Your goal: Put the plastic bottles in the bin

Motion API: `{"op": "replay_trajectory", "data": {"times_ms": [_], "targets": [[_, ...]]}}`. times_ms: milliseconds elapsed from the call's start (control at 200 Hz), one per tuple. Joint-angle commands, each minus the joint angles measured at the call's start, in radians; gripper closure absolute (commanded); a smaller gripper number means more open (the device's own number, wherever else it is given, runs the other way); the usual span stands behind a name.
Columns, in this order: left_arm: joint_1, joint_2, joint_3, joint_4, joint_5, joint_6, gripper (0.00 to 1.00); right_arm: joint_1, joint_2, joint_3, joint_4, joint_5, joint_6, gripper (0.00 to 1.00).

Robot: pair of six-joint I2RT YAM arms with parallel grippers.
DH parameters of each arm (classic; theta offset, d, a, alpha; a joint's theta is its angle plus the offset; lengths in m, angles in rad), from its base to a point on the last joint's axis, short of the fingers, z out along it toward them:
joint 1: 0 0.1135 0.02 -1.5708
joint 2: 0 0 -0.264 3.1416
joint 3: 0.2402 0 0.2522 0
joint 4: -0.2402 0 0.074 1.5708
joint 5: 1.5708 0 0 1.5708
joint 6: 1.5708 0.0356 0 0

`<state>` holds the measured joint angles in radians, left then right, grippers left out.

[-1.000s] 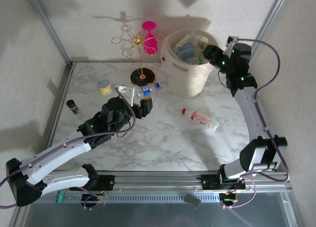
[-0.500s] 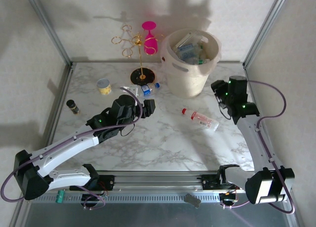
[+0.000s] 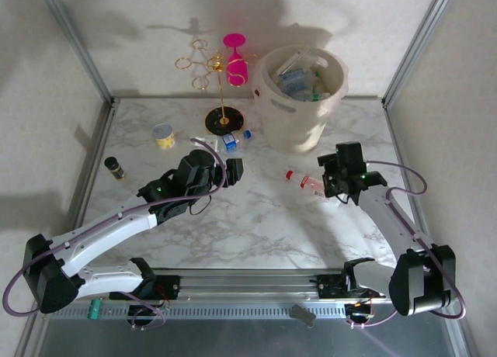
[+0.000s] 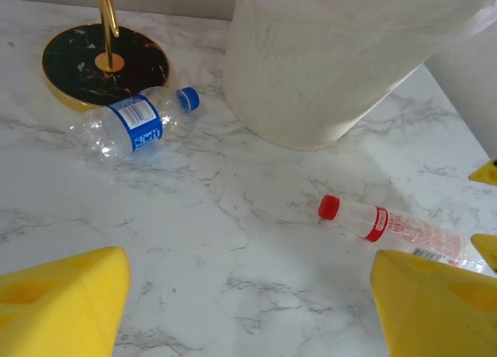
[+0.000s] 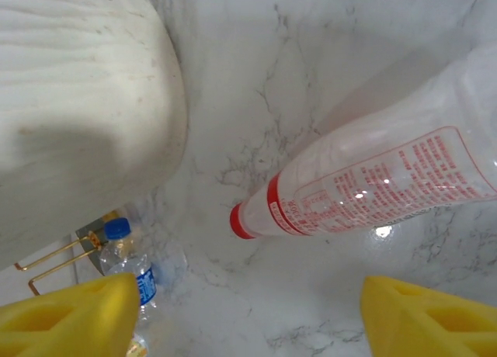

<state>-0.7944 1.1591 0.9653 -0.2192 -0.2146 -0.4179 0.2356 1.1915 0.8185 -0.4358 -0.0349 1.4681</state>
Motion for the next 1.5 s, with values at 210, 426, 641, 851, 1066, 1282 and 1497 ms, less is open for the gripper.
{"op": "replay_trajectory", "data": {"times_ms": [210, 426, 641, 851, 1066, 1282, 1497], "targets": [[0.014, -0.013, -0.025, -0.002, -0.046, 0.040, 0.19, 0.012, 0.088, -0.085, 0.088, -0.011, 0.088, 0.13], [0.017, -0.005, -0.023, 0.000, -0.048, 0.044, 0.19, 0.001, 0.172, -0.103, 0.139, 0.005, 0.087, 0.13], [0.021, -0.003, -0.023, -0.002, -0.048, 0.045, 0.19, -0.031, 0.249, -0.059, 0.143, 0.035, 0.031, 0.11], [0.025, -0.004, -0.017, -0.006, -0.052, 0.049, 0.20, -0.061, 0.315, -0.022, 0.134, 0.051, -0.010, 0.19], [0.029, 0.000, -0.007, -0.010, -0.051, 0.049, 0.20, -0.067, 0.347, -0.008, 0.132, 0.072, -0.031, 0.27], [0.029, 0.002, -0.003, -0.012, -0.047, 0.047, 0.20, -0.072, 0.358, -0.026, 0.146, 0.063, -0.047, 0.35], [0.030, -0.001, 0.011, -0.018, -0.042, 0.045, 0.21, -0.077, 0.341, -0.027, 0.128, 0.066, -0.067, 0.45]]}}
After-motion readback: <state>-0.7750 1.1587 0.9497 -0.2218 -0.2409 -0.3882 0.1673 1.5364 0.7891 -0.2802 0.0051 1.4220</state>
